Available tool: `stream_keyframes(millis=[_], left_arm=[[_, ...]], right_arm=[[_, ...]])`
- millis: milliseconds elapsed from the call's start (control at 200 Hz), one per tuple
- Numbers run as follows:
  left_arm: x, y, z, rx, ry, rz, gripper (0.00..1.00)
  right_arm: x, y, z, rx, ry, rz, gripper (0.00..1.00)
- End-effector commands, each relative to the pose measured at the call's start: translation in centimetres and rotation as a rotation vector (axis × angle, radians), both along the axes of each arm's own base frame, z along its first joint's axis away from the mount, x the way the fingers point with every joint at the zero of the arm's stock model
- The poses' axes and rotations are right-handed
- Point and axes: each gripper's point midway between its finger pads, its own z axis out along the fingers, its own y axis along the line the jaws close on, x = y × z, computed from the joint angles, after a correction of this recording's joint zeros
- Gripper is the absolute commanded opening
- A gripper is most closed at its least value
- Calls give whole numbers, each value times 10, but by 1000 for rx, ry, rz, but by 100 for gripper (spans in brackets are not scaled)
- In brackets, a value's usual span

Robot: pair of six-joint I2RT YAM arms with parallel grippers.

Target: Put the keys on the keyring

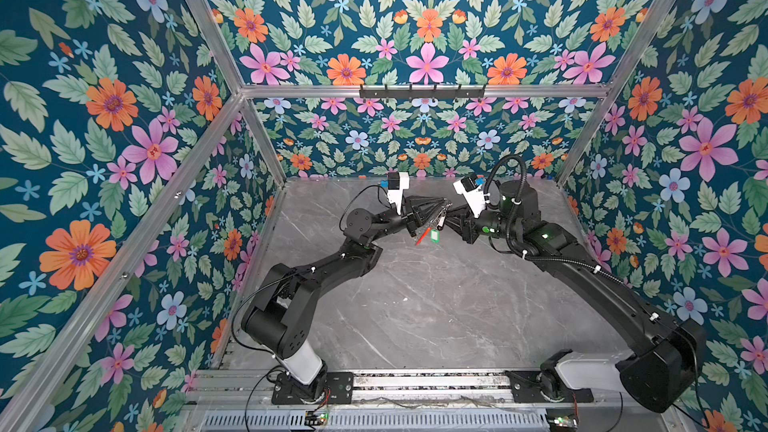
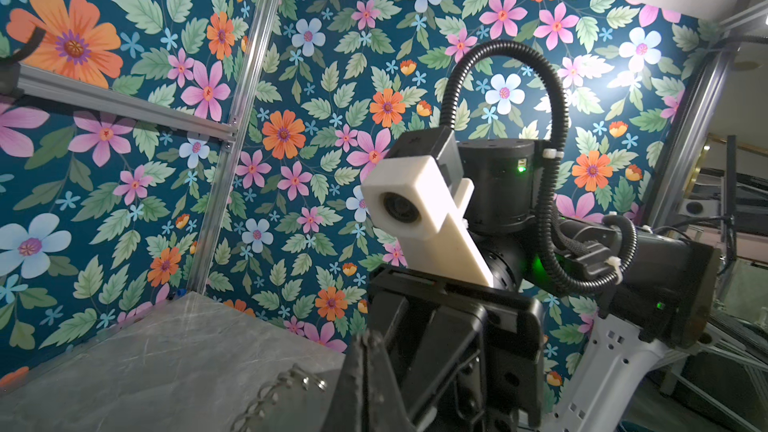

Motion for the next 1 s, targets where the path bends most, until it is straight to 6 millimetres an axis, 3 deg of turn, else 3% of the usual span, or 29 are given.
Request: stream_keyframes(millis=[0, 165, 430, 995], left_arm=[[5, 13, 19, -85, -14, 80, 0], [16, 21, 17, -117, 49, 164, 0], [11, 12, 17, -124, 74, 132, 0], [3, 7, 24, -158, 56, 101, 0]], right_arm=[[3, -12, 7, 11, -30, -50, 21], [-4, -27, 19, 41, -63, -78, 25], [-11, -17, 50, 95, -103, 1, 29], [-10, 8, 46, 123, -47, 106, 25]])
